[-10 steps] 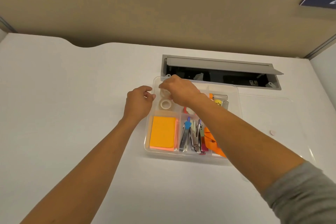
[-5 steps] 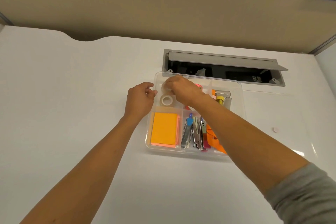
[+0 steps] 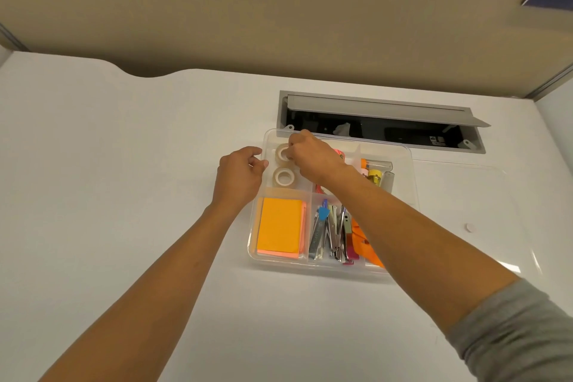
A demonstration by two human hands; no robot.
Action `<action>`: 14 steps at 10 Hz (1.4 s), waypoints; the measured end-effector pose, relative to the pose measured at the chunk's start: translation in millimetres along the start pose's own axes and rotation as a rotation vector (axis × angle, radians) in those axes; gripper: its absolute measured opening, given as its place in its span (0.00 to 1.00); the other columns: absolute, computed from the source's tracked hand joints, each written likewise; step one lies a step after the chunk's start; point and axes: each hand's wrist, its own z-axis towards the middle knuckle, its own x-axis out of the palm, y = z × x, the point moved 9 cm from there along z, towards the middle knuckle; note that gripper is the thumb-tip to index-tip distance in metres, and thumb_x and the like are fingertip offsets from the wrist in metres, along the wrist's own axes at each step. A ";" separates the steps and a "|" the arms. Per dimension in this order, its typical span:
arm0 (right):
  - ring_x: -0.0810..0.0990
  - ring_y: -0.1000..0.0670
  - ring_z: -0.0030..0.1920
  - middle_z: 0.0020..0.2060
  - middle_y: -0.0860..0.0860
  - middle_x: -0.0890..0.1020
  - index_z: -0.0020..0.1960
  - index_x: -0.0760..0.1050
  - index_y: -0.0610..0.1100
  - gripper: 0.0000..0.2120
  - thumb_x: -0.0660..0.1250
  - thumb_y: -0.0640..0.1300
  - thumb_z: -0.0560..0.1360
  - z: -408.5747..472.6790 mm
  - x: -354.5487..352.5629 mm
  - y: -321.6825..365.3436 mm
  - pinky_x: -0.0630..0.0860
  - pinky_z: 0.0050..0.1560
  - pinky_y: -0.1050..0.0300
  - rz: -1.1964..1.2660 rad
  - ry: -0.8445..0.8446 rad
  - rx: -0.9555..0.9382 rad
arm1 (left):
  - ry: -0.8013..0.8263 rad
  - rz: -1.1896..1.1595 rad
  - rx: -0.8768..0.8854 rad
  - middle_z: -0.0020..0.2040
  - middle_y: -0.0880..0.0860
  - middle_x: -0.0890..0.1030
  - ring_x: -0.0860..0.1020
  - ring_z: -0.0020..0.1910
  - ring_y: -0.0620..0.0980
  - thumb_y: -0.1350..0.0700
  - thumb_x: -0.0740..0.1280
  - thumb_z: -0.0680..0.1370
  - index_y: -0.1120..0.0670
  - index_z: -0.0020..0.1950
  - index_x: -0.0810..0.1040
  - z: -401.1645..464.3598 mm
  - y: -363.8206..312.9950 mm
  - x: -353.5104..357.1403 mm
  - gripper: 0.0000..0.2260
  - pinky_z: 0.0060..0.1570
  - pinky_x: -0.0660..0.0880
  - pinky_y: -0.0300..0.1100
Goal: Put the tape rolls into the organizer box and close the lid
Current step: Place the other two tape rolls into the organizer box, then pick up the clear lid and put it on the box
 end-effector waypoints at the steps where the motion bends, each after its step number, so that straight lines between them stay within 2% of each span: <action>1: 0.73 0.43 0.56 0.54 0.43 0.76 0.58 0.78 0.37 0.14 0.71 0.35 0.72 -1.0 -1.4 1.3 0.68 0.44 0.56 0.010 -0.029 -0.019 | -0.002 0.002 0.006 0.53 0.58 0.83 0.81 0.48 0.56 0.53 0.67 0.77 0.56 0.64 0.77 0.5 0.3 -0.1 0.16 0.55 0.79 0.54; 2: 0.73 0.43 0.56 0.54 0.43 0.76 0.58 0.78 0.38 0.15 0.72 0.37 0.72 -1.2 -1.0 1.3 0.73 0.48 0.55 0.043 -0.035 -0.017 | -0.002 0.010 0.006 0.52 0.58 0.83 0.81 0.48 0.56 0.53 0.67 0.77 0.56 0.64 0.77 0.6 0.6 -0.5 0.16 0.55 0.78 0.54; 4: 0.72 0.43 0.57 0.56 0.43 0.76 0.61 0.77 0.39 0.20 0.73 0.33 0.70 -0.5 2.3 -4.4 0.74 0.50 0.51 0.111 -0.042 0.016 | 0.006 0.012 0.002 0.52 0.57 0.83 0.81 0.48 0.56 0.53 0.67 0.77 0.56 0.64 0.77 1.2 0.5 -0.5 0.16 0.56 0.78 0.53; 5: 0.71 0.44 0.57 0.56 0.44 0.76 0.61 0.77 0.41 0.20 0.72 0.33 0.70 -7.1 -7.2 -4.6 0.75 0.52 0.49 0.180 -0.098 0.029 | 0.019 0.009 -0.006 0.52 0.58 0.83 0.81 0.48 0.56 0.52 0.67 0.77 0.56 0.63 0.77 0.5 1.1 -2.1 0.16 0.55 0.78 0.54; 7: 0.72 0.46 0.59 0.56 0.46 0.79 0.59 0.78 0.43 0.12 0.67 0.39 0.76 -77.6 -41.0 -21.5 0.69 0.57 0.53 0.453 -0.451 0.218 | 0.036 -0.015 -0.033 0.53 0.57 0.82 0.82 0.47 0.58 0.48 0.67 0.77 0.57 0.63 0.77 -13.6 10.4 -8.8 0.18 0.53 0.78 0.57; 8: 0.73 0.49 0.59 0.55 0.48 0.80 0.57 0.79 0.45 0.10 0.67 0.42 0.76 -136.1 -44.2 -39.5 0.66 0.59 0.58 0.527 -0.589 0.369 | 0.023 0.008 -0.026 0.55 0.56 0.82 0.80 0.51 0.56 0.48 0.67 0.77 0.56 0.63 0.76 -30.8 15.2 -10.6 0.19 0.57 0.76 0.55; 9: 0.75 0.51 0.57 0.57 0.50 0.80 0.58 0.77 0.49 0.10 0.66 0.46 0.77 -197.6 -35.6 -67.8 0.70 0.57 0.59 0.602 -0.695 0.605 | 0.003 0.016 -0.026 0.58 0.56 0.80 0.79 0.52 0.54 0.49 0.68 0.76 0.56 0.64 0.75 -49.8 20.8 -12.3 0.18 0.58 0.74 0.52; 10: 0.78 0.52 0.47 0.51 0.50 0.81 0.55 0.78 0.48 0.09 0.66 0.47 0.76 -267.2 -18.3 -94.9 0.74 0.48 0.57 0.629 -0.767 0.885 | 0.023 0.013 -0.038 0.57 0.57 0.80 0.79 0.50 0.54 0.51 0.68 0.76 0.55 0.64 0.74 -72.2 25.5 -10.6 0.18 0.56 0.76 0.52; 11: 0.78 0.51 0.42 0.45 0.49 0.83 0.53 0.79 0.46 0.08 0.66 0.45 0.74 -332.9 9.8 -109.8 0.69 0.44 0.58 0.690 -0.785 1.114 | 0.049 -0.003 -0.058 0.56 0.57 0.81 0.80 0.50 0.58 0.51 0.68 0.76 0.55 0.65 0.73 -92.5 31.1 -8.4 0.19 0.55 0.77 0.56; 12: 0.79 0.48 0.45 0.42 0.51 0.82 0.51 0.78 0.46 0.08 0.66 0.43 0.73 -387.4 42.9 -111.5 0.69 0.45 0.56 0.804 -0.781 1.307 | 0.061 -0.005 -0.079 0.55 0.56 0.81 0.80 0.50 0.59 0.52 0.68 0.76 0.55 0.66 0.73 -108.7 33.8 -5.5 0.19 0.56 0.76 0.56; 14: 0.79 0.42 0.48 0.46 0.45 0.81 0.54 0.74 0.44 0.12 0.67 0.42 0.71 -444.4 88.1 -110.3 0.75 0.52 0.48 0.964 -0.766 1.548 | 0.045 -0.029 -0.080 0.54 0.58 0.82 0.81 0.49 0.62 0.57 0.68 0.76 0.57 0.64 0.75 -125.4 34.9 -6.6 0.16 0.56 0.76 0.58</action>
